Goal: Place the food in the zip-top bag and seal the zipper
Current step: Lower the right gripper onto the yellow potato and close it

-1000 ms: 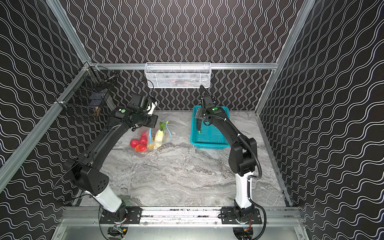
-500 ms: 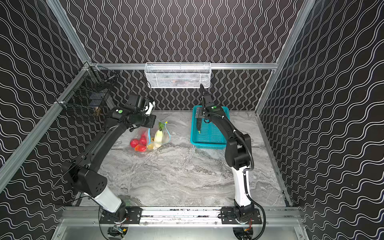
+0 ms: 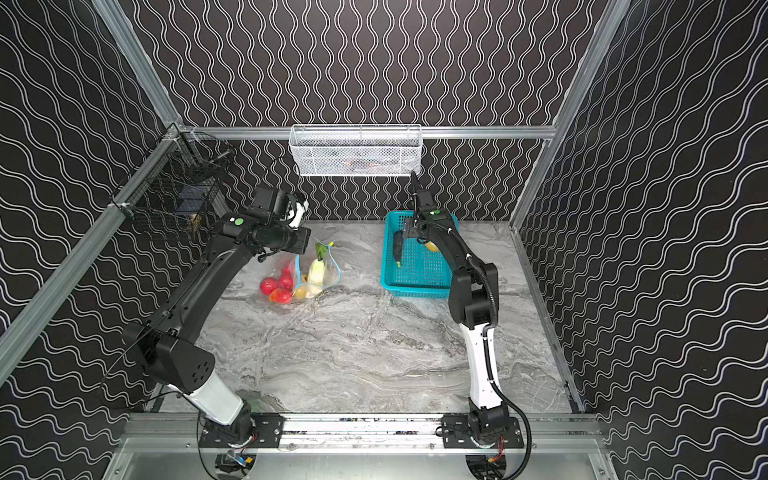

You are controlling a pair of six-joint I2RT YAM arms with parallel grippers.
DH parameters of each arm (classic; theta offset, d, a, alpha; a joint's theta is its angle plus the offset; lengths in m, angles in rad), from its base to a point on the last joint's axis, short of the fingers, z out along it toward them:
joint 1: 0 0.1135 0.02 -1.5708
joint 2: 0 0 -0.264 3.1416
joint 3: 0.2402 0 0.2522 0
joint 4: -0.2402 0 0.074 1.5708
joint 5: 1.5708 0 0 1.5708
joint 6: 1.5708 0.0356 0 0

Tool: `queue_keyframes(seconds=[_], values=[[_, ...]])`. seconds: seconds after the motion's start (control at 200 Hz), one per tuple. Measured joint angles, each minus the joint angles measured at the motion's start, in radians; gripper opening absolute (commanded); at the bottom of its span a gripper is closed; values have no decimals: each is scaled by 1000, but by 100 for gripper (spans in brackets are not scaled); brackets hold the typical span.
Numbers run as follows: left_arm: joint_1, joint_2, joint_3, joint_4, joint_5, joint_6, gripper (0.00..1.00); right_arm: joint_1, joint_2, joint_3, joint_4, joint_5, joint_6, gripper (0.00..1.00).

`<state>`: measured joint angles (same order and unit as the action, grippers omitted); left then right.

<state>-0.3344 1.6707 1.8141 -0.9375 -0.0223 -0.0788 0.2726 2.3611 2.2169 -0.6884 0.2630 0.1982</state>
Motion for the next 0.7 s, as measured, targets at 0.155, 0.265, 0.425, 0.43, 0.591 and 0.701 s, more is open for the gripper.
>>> queue_keyframes(seconds=[0.155,0.265,0.425,0.43,0.591,0.701], values=[[0,11,7,-1,7,0,0,-15,65,54,13,11,-41,99],[0,11,16,-3,6,0,0,-26,104,82,18,29,-64,99],[0,11,18,-4,6,0,0,-39,144,88,29,61,-92,99],[0,12,18,-4,6,0,0,-40,145,88,29,61,-92,99],[0,20,24,-5,11,0,0,-51,165,95,52,64,-106,99],[0,21,24,-6,19,0,0,-57,177,101,69,63,-111,99]])
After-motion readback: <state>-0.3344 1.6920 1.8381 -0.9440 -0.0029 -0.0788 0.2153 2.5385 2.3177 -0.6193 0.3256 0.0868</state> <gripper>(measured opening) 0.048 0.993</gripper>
